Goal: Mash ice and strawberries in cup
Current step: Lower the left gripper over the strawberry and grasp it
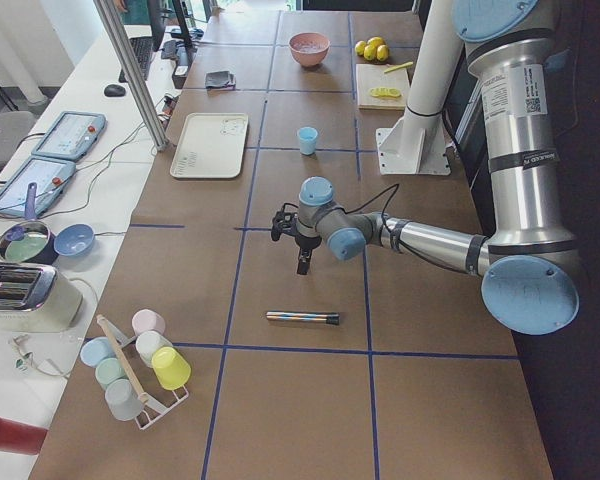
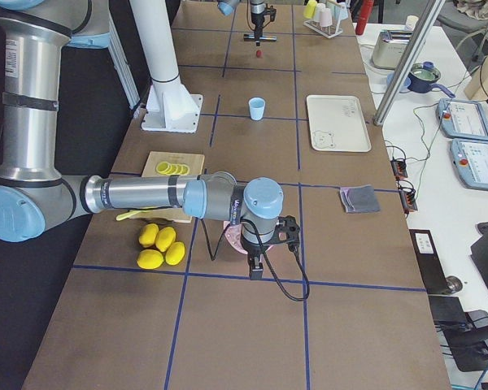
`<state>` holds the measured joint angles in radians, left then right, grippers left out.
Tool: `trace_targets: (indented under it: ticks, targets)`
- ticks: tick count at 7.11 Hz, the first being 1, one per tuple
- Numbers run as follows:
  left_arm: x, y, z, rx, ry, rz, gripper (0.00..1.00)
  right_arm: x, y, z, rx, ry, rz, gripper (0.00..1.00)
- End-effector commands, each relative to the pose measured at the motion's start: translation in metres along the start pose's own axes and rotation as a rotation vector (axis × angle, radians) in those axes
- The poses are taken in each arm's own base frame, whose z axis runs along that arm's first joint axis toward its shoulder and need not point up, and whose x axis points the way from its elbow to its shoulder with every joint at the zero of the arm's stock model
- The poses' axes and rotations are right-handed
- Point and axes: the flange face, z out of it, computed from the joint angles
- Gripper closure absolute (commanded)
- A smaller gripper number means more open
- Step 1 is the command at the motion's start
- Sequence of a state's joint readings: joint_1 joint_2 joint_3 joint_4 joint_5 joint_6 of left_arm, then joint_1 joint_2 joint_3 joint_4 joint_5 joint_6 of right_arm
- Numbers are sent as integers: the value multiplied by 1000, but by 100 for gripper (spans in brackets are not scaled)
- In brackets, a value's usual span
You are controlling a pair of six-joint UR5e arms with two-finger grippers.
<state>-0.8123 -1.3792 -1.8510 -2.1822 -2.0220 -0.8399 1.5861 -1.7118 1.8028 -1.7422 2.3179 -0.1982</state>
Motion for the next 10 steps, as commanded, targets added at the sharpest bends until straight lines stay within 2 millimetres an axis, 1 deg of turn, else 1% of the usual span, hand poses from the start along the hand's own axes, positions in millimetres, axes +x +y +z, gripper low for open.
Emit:
trace_targets:
  ticks: [1,2,3,4,5,6,7,8,9,10]
  targets:
    - [-3,4,25,10,21,21,0,0,1,0,0,0,0,0]
    - [4,3,32,6,31,21,0,0,1,1,-1,0,1,0]
    - [16,0,36,6,41,19,0,0,1,0,0,0,0,0]
    - [17,1,37,2,40,20,3,0,1,0,0,0,0,0]
    - [16,2,41,-6,34,18,8,0,1,1,-1,0,1,0]
    - [18,5,46,-18,32,24,9,0,1,1,-1,0,1,0]
    - [18,7,47,-21,31,25,15,0,1,1,-1,0,1,0]
    - [18,7,47,-23,29,21,43,0,1,1,-1,0,1,0]
    - [18,7,47,-22,30,22,87,0,1,0,0,0,0,0]
    - [21,5,44,-17,35,25,99,0,1,0,0,0,0,0]
